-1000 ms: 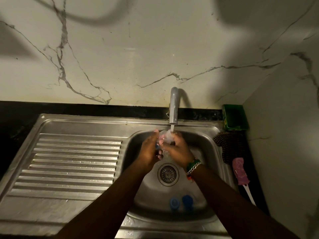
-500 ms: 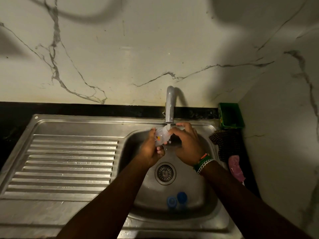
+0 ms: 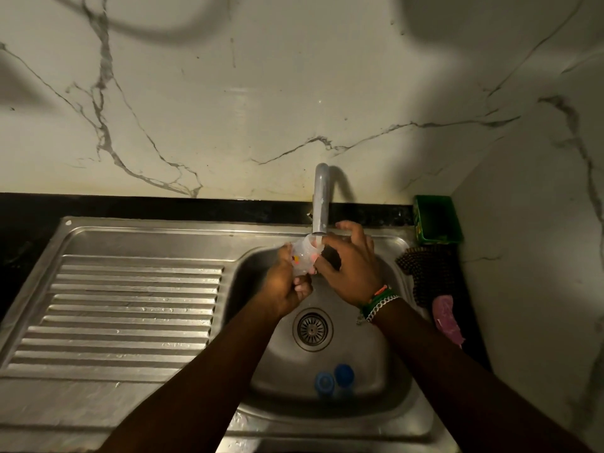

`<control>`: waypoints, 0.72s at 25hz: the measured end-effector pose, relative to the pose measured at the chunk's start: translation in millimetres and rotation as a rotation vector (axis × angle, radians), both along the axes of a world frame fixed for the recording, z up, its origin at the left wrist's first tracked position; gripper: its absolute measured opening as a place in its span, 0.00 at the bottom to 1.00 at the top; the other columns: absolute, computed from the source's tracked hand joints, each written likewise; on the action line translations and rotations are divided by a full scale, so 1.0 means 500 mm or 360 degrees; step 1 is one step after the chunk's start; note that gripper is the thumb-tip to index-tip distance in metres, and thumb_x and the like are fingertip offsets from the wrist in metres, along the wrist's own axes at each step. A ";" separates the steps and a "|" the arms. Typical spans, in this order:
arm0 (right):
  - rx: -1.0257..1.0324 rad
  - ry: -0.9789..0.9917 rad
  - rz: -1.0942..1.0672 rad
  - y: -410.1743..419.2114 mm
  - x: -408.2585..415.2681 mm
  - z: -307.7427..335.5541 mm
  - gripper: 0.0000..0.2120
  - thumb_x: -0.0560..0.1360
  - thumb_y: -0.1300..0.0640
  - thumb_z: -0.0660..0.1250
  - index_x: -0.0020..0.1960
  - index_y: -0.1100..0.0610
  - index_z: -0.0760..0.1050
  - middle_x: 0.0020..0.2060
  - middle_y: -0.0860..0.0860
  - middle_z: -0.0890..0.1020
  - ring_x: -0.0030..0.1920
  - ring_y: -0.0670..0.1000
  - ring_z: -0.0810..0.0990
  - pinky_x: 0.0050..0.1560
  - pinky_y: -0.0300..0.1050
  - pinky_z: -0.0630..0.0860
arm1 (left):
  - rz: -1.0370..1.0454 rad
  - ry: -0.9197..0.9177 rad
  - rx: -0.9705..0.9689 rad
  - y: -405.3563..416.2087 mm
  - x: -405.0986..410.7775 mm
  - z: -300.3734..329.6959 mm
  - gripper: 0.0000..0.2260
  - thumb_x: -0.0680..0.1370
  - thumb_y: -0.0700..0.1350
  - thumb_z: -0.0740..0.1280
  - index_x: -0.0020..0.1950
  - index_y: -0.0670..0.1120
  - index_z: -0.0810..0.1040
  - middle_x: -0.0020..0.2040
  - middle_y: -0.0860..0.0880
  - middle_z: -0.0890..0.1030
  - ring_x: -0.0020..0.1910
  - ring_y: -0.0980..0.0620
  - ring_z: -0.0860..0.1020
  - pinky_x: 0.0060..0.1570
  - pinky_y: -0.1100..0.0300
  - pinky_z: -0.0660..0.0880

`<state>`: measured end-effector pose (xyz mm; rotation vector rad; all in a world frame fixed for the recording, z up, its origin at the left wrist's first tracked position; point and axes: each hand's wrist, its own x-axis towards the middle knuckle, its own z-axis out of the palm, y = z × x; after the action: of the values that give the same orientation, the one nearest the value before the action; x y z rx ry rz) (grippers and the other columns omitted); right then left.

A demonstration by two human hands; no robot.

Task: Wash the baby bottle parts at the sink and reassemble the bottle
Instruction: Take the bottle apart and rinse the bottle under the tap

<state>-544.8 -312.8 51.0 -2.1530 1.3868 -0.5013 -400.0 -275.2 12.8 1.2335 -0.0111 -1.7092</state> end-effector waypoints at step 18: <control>0.0109 0.0047 0.0029 0.005 -0.020 0.056 0.26 0.64 0.53 0.68 0.62 0.44 0.78 0.72 0.50 0.62 0.70 0.58 0.62 0.62 0.56 0.74 | -0.0048 -0.0023 0.0020 -0.012 -0.012 0.001 0.24 0.85 0.60 0.53 0.61 0.40 0.74 0.34 0.44 0.76 0.21 0.57 0.64 0.19 0.66 0.62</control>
<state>-554.6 -310.4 79.2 -2.1241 1.3794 -0.4106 -406.0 -281.1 13.3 1.2609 -0.0279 -1.7283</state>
